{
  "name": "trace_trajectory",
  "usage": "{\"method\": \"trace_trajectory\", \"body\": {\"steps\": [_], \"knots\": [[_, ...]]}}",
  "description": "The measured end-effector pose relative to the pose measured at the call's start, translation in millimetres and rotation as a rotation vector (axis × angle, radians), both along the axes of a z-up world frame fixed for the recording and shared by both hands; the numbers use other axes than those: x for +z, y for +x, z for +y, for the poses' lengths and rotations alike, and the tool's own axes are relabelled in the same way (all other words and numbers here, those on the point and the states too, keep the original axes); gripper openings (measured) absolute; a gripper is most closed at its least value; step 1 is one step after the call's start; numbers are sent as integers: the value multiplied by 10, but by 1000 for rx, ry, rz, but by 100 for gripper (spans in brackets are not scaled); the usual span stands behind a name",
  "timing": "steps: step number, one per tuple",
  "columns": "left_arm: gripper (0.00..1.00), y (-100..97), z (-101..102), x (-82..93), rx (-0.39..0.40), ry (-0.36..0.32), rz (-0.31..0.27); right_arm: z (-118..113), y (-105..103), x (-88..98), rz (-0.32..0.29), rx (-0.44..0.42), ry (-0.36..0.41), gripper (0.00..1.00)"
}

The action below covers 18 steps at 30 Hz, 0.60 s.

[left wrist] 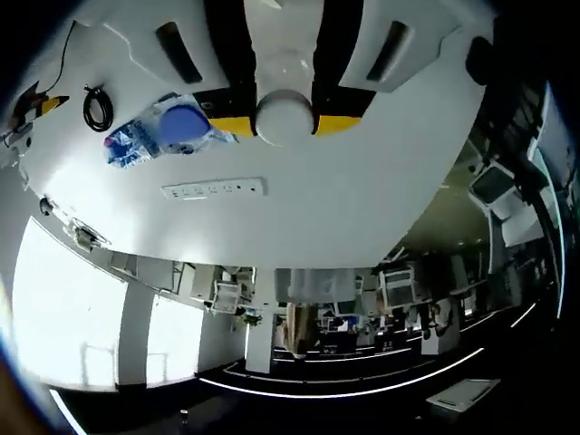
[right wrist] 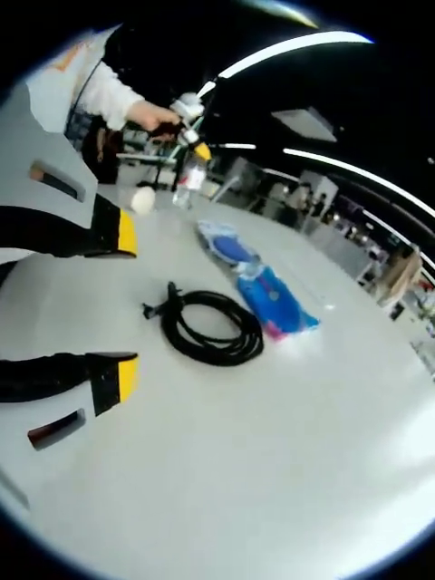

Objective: Arrange the tabletop items into an orderly group along one side of the table until the central work area is clear of visible clutter.

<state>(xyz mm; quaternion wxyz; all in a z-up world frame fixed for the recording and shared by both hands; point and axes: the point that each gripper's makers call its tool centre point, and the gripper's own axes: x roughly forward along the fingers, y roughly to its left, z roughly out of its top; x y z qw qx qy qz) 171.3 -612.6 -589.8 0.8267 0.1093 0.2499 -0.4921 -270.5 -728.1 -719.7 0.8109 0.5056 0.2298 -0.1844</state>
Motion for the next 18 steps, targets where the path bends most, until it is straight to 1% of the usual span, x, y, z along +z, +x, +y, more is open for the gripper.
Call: {"method": "trace_trajectory", "body": {"steps": [1,2,4,7,9,12,15,18], "knots": [[20,21,-11,0,-5,11,-5,-9,6,27,-5,1,-12,43],[20,50,-15,-10,-18,44,-18,-14,16,69,-13,2,-26,44],[20,74,-61,18,-46,60,-43,-9,39,136,-32,2,-35,44],[20,131,-117,62,-60,57,-46,17,80,185,-48,9,-46,45],[20,167,-185,113,-82,51,-53,51,113,202,-51,31,-62,45],[20,218,-281,160,-101,43,-58,97,139,196,-42,60,-73,46],[20,271,-367,154,-99,36,-48,137,158,182,-27,94,-93,46],[21,325,-461,88,-119,51,-36,146,162,186,-27,100,-95,46]]}}
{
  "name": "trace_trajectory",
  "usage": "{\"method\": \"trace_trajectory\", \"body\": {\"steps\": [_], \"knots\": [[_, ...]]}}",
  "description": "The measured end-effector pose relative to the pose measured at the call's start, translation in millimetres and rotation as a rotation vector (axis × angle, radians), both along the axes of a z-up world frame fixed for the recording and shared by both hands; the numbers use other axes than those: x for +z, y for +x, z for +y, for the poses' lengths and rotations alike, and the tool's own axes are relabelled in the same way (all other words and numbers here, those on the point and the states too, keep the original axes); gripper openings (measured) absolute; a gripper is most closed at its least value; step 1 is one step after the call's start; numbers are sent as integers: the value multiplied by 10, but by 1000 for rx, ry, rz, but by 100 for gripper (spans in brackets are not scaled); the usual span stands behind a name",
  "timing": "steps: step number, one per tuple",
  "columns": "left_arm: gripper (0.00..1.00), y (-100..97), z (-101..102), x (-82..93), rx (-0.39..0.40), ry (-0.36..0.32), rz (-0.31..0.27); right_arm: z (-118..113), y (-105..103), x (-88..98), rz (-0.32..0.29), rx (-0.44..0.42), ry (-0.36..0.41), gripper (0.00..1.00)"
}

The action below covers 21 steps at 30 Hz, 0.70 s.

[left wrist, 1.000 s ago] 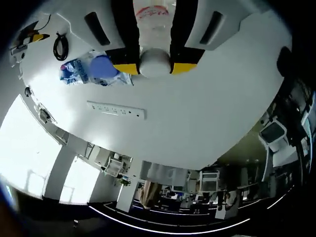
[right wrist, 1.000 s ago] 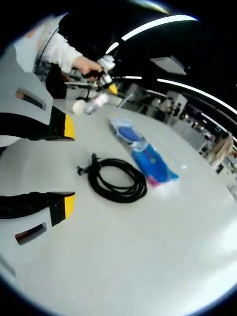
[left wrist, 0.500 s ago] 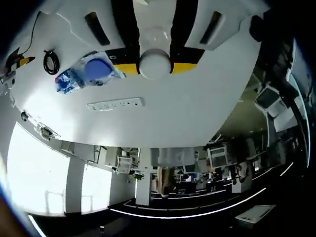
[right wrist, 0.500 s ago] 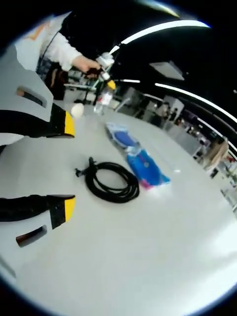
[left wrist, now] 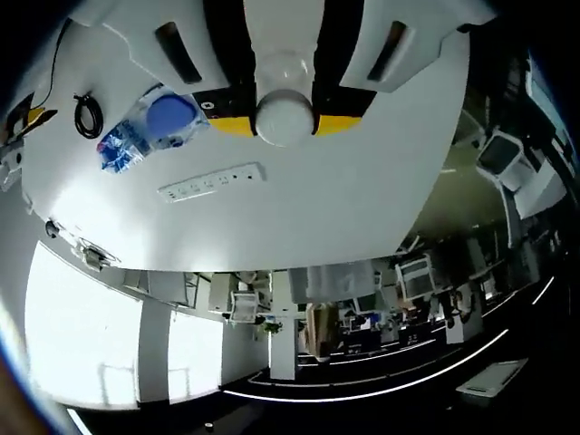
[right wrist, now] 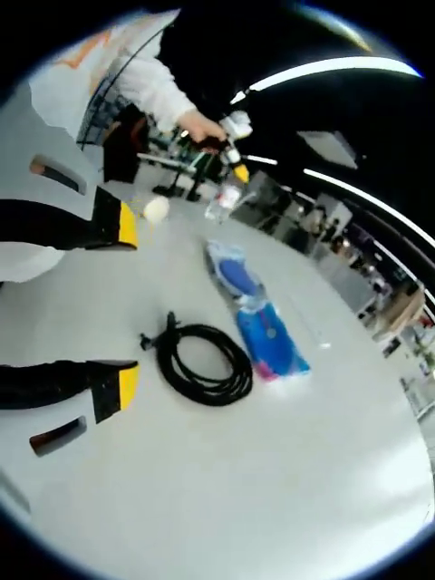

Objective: Arrange the tabletop items into an orderly group along one side of the table until the central work area is clear of visible clutter.

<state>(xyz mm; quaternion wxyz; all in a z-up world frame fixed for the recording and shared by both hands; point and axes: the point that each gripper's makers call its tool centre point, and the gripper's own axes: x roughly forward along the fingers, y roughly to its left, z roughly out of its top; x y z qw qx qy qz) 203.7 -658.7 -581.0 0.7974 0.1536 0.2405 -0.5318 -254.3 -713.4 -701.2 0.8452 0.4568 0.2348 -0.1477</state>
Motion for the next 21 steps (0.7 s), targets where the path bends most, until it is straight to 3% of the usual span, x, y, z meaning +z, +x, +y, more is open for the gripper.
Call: {"method": "trace_trajectory", "body": {"steps": [8,21], "knots": [[21,27,-142,-132,-25,34,7,15,-15,-14,30,23,-22,47],[21,12,-67,-391,-26,89,33,63,1,-81,54,45,-18,46]]}}
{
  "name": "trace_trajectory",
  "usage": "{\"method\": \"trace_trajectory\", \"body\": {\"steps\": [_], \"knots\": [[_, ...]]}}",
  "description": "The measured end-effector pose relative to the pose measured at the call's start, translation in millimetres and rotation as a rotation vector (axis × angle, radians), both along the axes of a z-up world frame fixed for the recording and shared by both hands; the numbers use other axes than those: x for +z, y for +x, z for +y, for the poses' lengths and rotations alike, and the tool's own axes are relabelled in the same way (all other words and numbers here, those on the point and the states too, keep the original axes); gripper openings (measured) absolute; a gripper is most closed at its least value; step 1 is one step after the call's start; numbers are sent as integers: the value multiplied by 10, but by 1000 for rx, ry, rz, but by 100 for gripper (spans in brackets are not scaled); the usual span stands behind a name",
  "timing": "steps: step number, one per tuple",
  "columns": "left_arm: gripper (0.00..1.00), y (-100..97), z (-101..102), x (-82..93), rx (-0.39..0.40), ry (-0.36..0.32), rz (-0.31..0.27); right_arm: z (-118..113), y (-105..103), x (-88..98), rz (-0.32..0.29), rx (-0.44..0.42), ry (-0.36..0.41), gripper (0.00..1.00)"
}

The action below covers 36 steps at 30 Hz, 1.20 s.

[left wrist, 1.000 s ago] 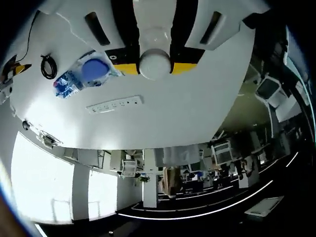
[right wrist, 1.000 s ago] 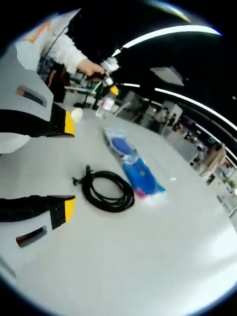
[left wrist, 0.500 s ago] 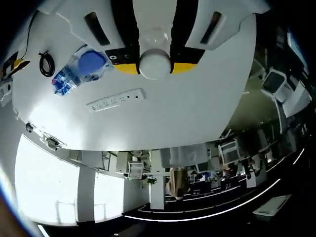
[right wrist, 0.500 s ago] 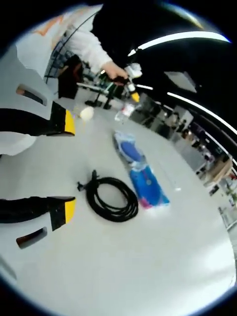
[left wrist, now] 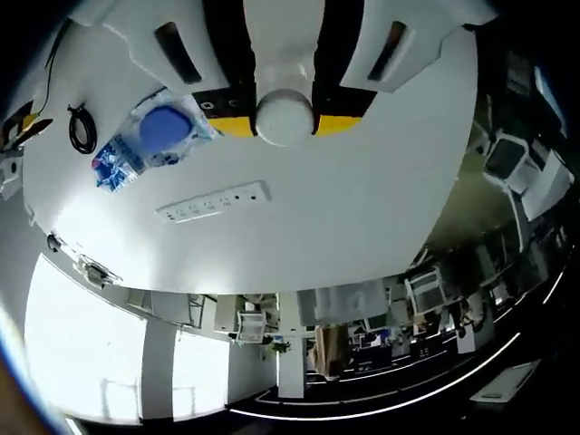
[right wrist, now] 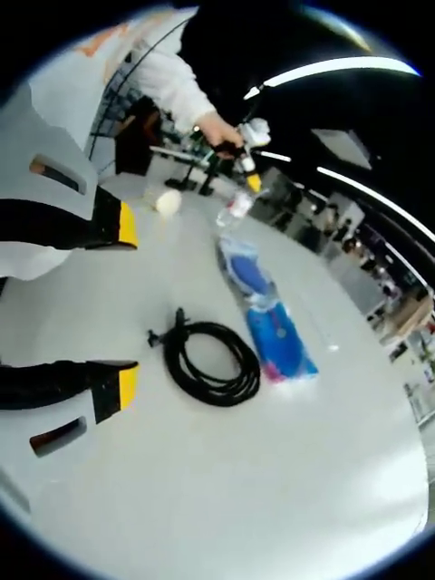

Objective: Arrange the tabletop items into an orderly group along one side of the table until the central work area is clear of visible clutter.

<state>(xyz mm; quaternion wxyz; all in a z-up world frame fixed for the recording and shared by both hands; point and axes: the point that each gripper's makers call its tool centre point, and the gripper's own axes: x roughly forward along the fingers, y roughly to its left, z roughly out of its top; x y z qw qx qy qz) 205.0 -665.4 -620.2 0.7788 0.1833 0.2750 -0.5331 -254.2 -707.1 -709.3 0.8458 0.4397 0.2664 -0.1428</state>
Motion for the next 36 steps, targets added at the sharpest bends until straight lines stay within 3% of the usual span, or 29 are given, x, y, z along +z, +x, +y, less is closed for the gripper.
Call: {"method": "trace_trajectory", "body": {"steps": [6,11,17,20,21,22,24,28,29,36], "knots": [[21,16,34,13,21,-11,9,25,12,-7,14,32,-14,46],[21,-53,26,9,-15,-11,-27,11,17,-3,5,24,-15,46],[22,-42,66,5,13,-25,-20,26,0,-26,3,23,-10,46],[23,-49,109,-91,-29,63,-66,25,-11,-28,2,21,-9,46],[23,-49,68,-55,-14,24,-59,24,-17,-29,2,22,-10,46],[24,-42,77,-51,-10,29,-53,24,-22,-28,2,23,-11,46],[32,-61,66,-51,-3,22,-41,29,-32,-25,1,22,-11,46],[67,-99,63,-86,-1,45,-53,17,-59,-33,0,11,-8,46],[71,-120,68,-94,-6,50,-56,16,-61,-34,0,10,-8,46],[81,-265,204,-69,3,-9,23,20,-43,-30,-8,10,-4,47]]}}
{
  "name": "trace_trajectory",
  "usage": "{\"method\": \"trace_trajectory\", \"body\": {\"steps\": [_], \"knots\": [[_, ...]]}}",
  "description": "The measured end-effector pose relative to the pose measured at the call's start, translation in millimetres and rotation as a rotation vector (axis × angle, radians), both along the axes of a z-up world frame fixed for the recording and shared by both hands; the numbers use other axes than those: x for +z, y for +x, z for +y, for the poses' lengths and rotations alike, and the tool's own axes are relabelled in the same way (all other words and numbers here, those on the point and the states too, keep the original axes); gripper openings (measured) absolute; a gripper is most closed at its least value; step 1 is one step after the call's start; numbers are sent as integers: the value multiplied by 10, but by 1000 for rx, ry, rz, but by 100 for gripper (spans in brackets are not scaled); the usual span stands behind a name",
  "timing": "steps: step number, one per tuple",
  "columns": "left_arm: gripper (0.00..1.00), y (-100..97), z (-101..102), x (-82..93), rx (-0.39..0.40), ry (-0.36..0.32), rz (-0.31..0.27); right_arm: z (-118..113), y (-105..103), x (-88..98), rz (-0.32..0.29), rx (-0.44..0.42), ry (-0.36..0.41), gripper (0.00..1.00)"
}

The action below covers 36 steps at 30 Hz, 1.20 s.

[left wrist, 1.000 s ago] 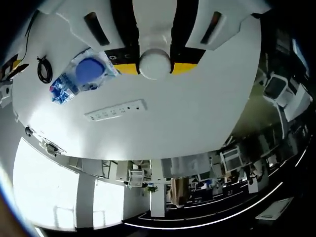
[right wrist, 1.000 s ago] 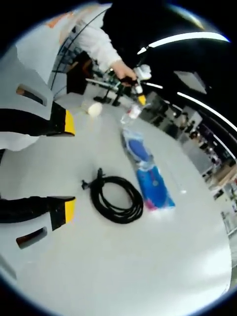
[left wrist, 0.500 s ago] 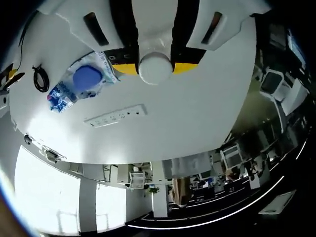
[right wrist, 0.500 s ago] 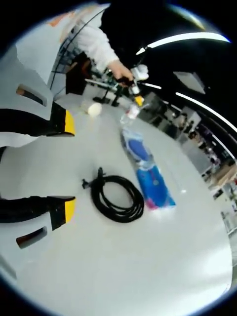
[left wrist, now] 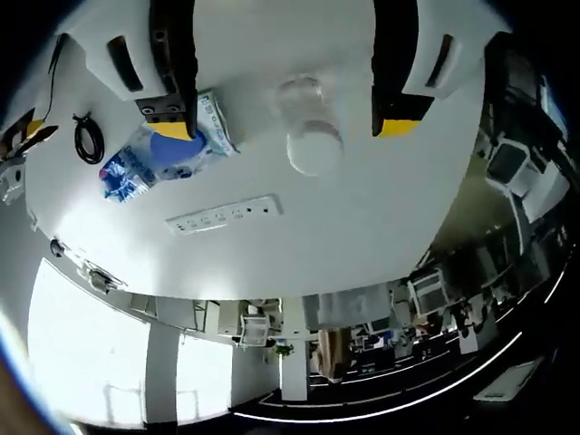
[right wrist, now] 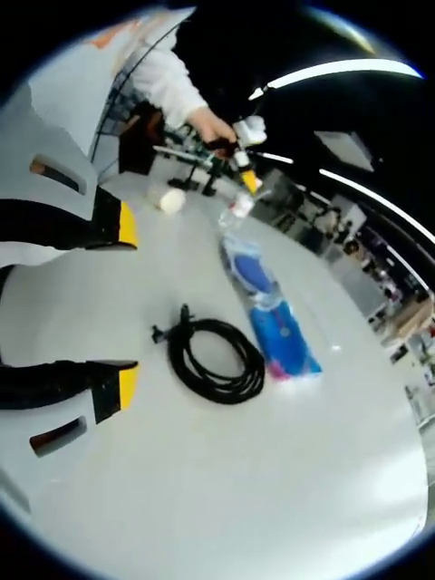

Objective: Arrange the tabletop items into an orderly group along one side of the table until the central work area is clear of visible clutter.

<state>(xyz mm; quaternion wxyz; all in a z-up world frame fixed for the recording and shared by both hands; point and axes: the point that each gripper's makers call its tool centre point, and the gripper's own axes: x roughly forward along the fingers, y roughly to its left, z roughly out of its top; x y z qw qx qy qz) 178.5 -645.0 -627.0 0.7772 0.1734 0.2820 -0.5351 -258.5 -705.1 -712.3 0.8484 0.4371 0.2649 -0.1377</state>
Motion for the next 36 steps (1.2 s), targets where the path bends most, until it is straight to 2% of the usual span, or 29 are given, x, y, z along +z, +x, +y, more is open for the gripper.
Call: {"method": "trace_trajectory", "body": {"steps": [5,11,25,31,36], "knots": [[82,-86,173,-55,-15,23,5,20,15,-16,-2,13,2,47],[89,-258,367,-12,-25,-9,17,3,12,-23,-15,7,1,47],[91,-636,988,-276,21,30,87,55,-34,-57,-8,24,11,47],[91,-667,1125,-328,41,40,103,103,-18,-77,-6,37,17,47],[91,-652,1141,-315,41,33,108,120,-10,-81,-3,39,21,47]]}}
